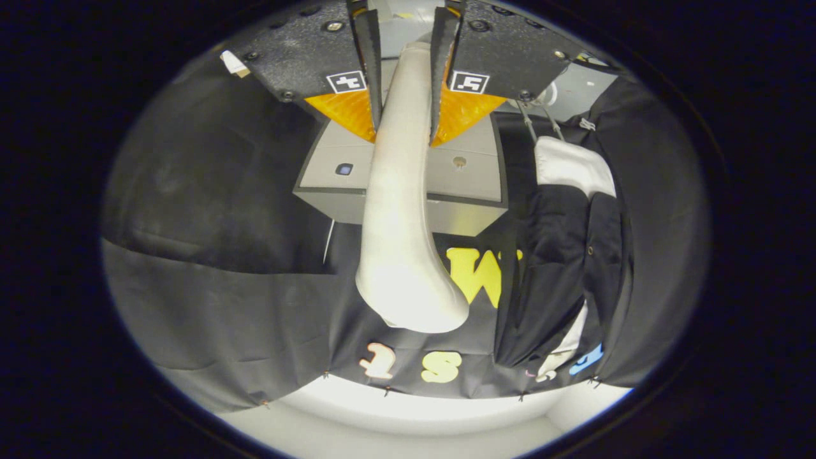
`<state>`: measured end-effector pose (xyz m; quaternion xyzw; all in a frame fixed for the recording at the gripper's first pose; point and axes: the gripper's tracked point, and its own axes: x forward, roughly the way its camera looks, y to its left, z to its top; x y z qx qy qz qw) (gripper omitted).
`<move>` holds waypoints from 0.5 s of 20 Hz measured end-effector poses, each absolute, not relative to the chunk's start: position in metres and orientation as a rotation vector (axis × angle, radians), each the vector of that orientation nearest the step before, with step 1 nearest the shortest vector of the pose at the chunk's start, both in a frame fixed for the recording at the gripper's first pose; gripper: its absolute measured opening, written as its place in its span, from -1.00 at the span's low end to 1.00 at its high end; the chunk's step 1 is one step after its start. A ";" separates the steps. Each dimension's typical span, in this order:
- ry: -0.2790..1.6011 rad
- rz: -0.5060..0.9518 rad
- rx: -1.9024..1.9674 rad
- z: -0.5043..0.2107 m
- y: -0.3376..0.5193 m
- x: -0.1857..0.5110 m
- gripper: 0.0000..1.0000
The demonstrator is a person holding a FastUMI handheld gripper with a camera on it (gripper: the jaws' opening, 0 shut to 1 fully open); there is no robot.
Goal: Iron the clothes twice with a garment steamer, once on the left side and once on the right side.
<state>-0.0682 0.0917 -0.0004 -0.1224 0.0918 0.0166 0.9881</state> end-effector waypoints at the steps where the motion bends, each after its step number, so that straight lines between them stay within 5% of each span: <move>1: 0.185 0.039 -0.232 0.000 0.082 -0.070 -0.30; 10: 0.235 0.108 -0.217 -0.015 0.033 -0.061 -0.31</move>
